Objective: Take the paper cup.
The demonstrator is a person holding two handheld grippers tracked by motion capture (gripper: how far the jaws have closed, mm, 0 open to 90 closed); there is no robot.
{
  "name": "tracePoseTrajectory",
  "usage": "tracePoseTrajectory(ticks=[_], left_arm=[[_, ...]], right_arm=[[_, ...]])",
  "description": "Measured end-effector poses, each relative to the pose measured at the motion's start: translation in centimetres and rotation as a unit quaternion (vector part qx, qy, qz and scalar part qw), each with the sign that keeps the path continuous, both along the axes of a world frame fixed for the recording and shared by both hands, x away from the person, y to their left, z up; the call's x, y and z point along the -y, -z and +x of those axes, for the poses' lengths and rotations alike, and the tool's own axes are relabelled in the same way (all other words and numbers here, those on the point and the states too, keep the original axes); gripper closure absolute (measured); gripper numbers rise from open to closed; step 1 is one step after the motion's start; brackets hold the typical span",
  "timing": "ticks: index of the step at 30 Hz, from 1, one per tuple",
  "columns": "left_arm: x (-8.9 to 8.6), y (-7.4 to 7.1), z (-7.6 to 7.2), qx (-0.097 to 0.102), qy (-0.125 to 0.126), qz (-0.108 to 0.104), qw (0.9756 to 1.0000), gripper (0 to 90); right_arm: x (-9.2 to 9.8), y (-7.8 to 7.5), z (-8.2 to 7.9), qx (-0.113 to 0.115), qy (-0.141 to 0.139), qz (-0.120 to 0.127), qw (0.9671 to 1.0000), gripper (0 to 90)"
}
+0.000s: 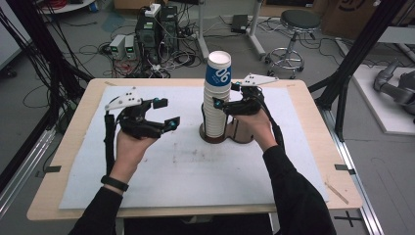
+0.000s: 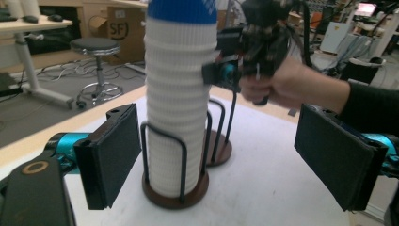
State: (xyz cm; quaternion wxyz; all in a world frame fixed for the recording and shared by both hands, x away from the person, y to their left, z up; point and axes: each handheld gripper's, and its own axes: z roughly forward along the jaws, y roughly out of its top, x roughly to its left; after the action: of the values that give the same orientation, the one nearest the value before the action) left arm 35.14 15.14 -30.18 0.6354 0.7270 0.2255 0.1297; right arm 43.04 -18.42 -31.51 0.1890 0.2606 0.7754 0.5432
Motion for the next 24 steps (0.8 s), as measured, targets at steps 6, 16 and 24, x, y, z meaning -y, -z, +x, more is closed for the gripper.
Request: tracePoseTrajectory(ticks=[6, 16, 24], left_arm=[[1.8, -2.1, 1.9, 0.001, 0.003, -0.004, 1.0000, 14.9], [5.2, -5.8, 5.3, 0.008, 0.000, -0.003, 1.0000, 14.9], [7.6, -7.8, 7.8, 0.009, -0.008, 0.009, 0.9999, 14.9]], right_arm=[[0.0, -0.1, -0.1, 0.004, 0.002, -0.003, 1.0000, 14.4], [0.0, -0.1, -0.3, 0.009, 0.005, -0.008, 0.9999, 14.8], [0.2, -0.2, -0.3, 0.012, 0.004, -0.012, 0.9998, 15.6]])
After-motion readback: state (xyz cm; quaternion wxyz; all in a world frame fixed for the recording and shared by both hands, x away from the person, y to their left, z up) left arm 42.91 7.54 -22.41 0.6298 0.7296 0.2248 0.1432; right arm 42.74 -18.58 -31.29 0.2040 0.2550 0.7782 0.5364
